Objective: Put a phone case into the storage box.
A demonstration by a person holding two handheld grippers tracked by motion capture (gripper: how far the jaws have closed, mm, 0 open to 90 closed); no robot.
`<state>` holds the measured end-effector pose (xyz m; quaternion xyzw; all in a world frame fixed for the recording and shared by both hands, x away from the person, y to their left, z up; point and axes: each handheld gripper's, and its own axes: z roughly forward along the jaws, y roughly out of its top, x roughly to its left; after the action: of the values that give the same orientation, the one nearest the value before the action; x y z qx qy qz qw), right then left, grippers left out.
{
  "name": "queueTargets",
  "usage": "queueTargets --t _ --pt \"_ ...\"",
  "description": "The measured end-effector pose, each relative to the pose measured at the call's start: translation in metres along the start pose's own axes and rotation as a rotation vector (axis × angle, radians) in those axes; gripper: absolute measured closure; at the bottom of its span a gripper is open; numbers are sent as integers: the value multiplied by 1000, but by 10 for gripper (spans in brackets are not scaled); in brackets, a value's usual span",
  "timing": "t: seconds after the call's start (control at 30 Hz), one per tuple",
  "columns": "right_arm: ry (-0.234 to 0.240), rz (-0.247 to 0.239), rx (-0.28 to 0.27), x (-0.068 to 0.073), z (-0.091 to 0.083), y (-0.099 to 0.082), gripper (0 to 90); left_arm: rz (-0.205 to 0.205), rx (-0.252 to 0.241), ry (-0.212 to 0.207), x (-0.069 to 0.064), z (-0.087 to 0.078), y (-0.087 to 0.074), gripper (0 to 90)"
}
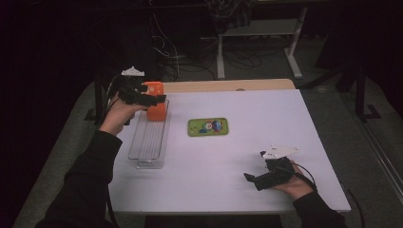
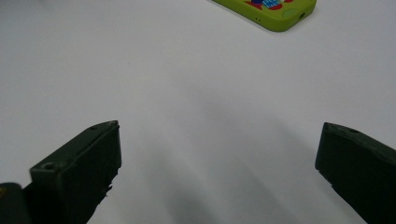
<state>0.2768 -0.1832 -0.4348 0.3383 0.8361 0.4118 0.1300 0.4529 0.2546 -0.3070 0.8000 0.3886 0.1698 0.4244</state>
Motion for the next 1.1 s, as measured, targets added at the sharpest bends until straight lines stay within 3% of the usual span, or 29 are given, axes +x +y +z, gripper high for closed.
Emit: queueTargets --t 0.27,0.47,0.73,0.87,1.1 --pt "5 -4 7 1 1 1 0 42 -24 -99 -37 -4 -15 53" --pt "8 0 14 2 2 1 0 53 -26 -142 -58 -4 -28 53" --pt "10 7 15 2 2 2 0 38 -36 -184 -78 -1 -47 54" --pt "13 0 16 2 3 2 0 52 -34 -206 -90 2 -53 60" --pt "12 -1 19 1 5 3 0 55 -14 -232 -110 19 -48 103"
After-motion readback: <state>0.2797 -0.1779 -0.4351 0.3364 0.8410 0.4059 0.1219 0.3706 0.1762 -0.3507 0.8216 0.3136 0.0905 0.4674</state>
